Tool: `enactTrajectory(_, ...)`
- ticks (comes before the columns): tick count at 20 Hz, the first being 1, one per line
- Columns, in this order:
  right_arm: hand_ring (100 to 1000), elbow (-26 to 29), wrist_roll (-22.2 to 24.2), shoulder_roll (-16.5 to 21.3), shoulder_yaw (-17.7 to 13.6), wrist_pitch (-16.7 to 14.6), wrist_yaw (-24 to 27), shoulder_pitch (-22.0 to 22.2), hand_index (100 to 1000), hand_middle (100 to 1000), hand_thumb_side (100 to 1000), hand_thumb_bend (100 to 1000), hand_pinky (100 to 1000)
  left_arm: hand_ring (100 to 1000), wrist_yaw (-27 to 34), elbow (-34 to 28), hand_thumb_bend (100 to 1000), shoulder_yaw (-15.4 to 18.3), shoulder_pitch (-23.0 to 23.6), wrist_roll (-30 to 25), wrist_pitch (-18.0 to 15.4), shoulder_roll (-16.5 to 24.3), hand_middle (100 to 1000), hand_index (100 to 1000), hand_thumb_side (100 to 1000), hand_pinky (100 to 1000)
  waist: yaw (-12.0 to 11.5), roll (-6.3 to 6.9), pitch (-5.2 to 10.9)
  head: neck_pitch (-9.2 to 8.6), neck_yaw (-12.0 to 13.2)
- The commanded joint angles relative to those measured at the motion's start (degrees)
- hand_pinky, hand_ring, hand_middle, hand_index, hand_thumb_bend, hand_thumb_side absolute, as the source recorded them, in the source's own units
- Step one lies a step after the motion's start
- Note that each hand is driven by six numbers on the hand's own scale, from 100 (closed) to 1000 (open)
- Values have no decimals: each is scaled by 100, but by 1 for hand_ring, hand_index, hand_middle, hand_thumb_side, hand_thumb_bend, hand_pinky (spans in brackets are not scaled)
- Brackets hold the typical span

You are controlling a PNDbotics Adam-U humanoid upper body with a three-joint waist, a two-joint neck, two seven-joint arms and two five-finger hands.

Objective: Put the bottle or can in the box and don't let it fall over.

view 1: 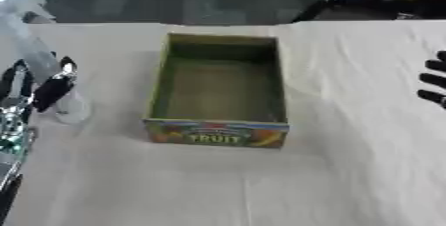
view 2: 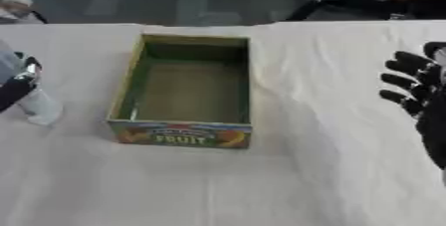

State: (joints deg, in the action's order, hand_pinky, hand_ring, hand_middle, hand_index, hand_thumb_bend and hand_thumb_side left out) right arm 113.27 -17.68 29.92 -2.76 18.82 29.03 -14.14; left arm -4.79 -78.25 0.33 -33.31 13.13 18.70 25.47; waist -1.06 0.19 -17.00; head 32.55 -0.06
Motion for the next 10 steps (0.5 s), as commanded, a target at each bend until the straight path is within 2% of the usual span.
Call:
enactTrajectory(1,856,77,-18,73,-65,-25,22,-65,837,806,1000,100,821,695,225,252,100,18,23,27,-129,-13,651,847,409,1000,13,-21,94,-96,18)
enactTrajectory(3,855,79,-13,69,-69,-39,26,-68,837,806,1000,100,821,736,377,428,100,8,40,65,-303,-59,662,864,411,1000,20,-23,96,-101,25)
enactTrajectory(6,853,68,-25,59,-77,-34,32,-63,837,803,1000,100,821,712,530,676,100,-18,37,120,-534,-105,632,854,403,1000,25,-27,91,-96,18)
enactTrajectory(8,851,56,-50,52,-80,-4,43,-58,836,802,1000,100,822,556,610,812,100,-10,13,264,-618,-135,524,821,403,1000,28,-30,88,-93,14)
enactTrajectory(10,849,61,-70,48,-83,15,58,-57,834,800,1000,100,822,467,717,892,100,-13,-32,453,-737,-168,452,770,427,1000,31,-31,88,-91,15)
